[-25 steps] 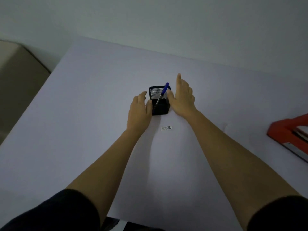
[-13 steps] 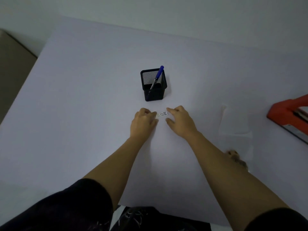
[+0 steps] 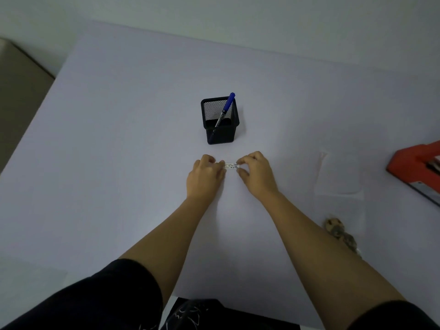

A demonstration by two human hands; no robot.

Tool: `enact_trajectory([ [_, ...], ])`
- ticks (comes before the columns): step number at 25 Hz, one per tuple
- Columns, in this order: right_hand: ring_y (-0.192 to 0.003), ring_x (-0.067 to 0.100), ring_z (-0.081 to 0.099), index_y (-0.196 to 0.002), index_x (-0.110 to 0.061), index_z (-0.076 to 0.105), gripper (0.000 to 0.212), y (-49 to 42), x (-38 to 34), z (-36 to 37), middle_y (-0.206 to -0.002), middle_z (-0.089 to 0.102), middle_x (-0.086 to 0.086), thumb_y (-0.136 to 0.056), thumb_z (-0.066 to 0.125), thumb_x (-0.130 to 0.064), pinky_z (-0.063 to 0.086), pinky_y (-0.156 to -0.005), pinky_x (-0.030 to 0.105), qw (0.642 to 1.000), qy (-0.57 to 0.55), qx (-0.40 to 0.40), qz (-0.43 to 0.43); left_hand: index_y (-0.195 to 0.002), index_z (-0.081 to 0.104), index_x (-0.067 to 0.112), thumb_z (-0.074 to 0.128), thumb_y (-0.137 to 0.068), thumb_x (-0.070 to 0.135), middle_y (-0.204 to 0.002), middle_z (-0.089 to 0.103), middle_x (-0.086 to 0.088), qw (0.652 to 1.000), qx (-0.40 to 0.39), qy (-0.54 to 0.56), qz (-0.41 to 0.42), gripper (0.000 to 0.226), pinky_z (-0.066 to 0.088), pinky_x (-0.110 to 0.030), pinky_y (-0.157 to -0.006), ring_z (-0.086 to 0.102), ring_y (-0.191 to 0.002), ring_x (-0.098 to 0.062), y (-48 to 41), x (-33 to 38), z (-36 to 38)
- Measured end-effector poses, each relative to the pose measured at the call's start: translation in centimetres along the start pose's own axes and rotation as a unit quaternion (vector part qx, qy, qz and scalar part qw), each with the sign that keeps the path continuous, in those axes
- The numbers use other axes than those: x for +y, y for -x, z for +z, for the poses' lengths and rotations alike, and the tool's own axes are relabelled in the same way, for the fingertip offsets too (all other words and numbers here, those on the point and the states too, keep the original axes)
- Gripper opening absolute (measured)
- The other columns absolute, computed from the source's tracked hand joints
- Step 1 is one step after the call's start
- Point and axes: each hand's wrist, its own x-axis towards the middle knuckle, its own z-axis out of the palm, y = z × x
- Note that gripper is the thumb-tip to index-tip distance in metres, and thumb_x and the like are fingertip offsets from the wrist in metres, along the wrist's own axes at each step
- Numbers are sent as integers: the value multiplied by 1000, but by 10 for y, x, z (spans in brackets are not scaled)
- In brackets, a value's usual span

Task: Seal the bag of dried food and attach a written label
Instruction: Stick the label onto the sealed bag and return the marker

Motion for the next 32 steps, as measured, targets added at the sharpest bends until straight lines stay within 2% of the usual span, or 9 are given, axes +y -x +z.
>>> enact_trajectory([
  [3,-84,14,54,-101,-6,67,17,-2,-4,0,-104,55,11,-87,58,-3,38,-73,13,998,-48,3,28,-115,65,17,52,-94,28,-119,54,-12,1000,-2,4,-2,27,48,-38,-69,52,-103,-30,1,0,-1],
  [6,-87,22,60,-101,-8,66,18,-4,-7,2,-99,62,12,-87,56,-3,48,-79,29,998,-55,8,41,-116,65,18,51,-94,28,-121,53,-11,1000,-3,9,-8,28,47,-37,-70,52,-105,-30,2,0,-2],
  [8,-87,22,60,-103,-8,65,20,-4,-8,2,-99,65,10,-86,56,-2,50,-80,30,997,-64,13,47,-116,64,18,50,-95,29,-123,53,-11,1000,-2,7,-11,28,46,-37,-71,51,-107,-30,2,1,-2],
  [17,-71,0,56,-109,-14,58,26,-4,-19,-2,-87,60,-2,-83,62,-10,40,-57,-1,961,-232,18,147,-113,66,15,54,-93,26,-117,57,-14,999,19,-16,21,26,47,-36,-64,55,-99,-33,3,-1,0],
  [20,-69,-3,55,-109,-12,58,27,-6,-16,-1,-86,64,2,-83,64,-11,39,-55,-2,956,-249,27,155,-117,64,16,53,-93,25,-120,54,-13,1000,5,-10,21,28,47,-36,-68,54,-103,-31,3,-3,-2],
  [23,-70,-2,56,-109,-12,59,27,-2,-15,-4,-86,64,1,-83,65,-12,40,-58,-2,954,-255,27,158,-121,61,16,55,-91,20,-122,52,-10,997,-15,81,-9,31,50,-36,-79,56,-97,-25,3,-4,-3],
  [25,-76,5,61,-108,-13,60,25,5,-15,-5,-89,65,1,-84,66,-13,45,-65,4,946,-283,21,156,-121,61,13,57,-89,16,-117,55,-9,983,-2,179,-48,32,48,-22,-80,55,-84,-17,3,-2,-9],
  [28,-90,20,67,-96,-19,64,14,19,-21,-15,-97,69,7,-85,64,-12,52,-78,22,911,-373,25,171,-112,64,11,57,-90,15,-106,63,-6,966,32,250,-58,24,41,-2,-67,54,-74,-7,8,9,-24],
  [32,-90,13,69,-99,-19,63,12,45,-35,-45,-99,71,3,-89,60,-14,53,-77,19,855,-489,8,175,-109,63,18,58,-91,20,-98,65,6,937,14,347,-45,19,47,-6,-72,60,-81,-3,24,33,-47],
])
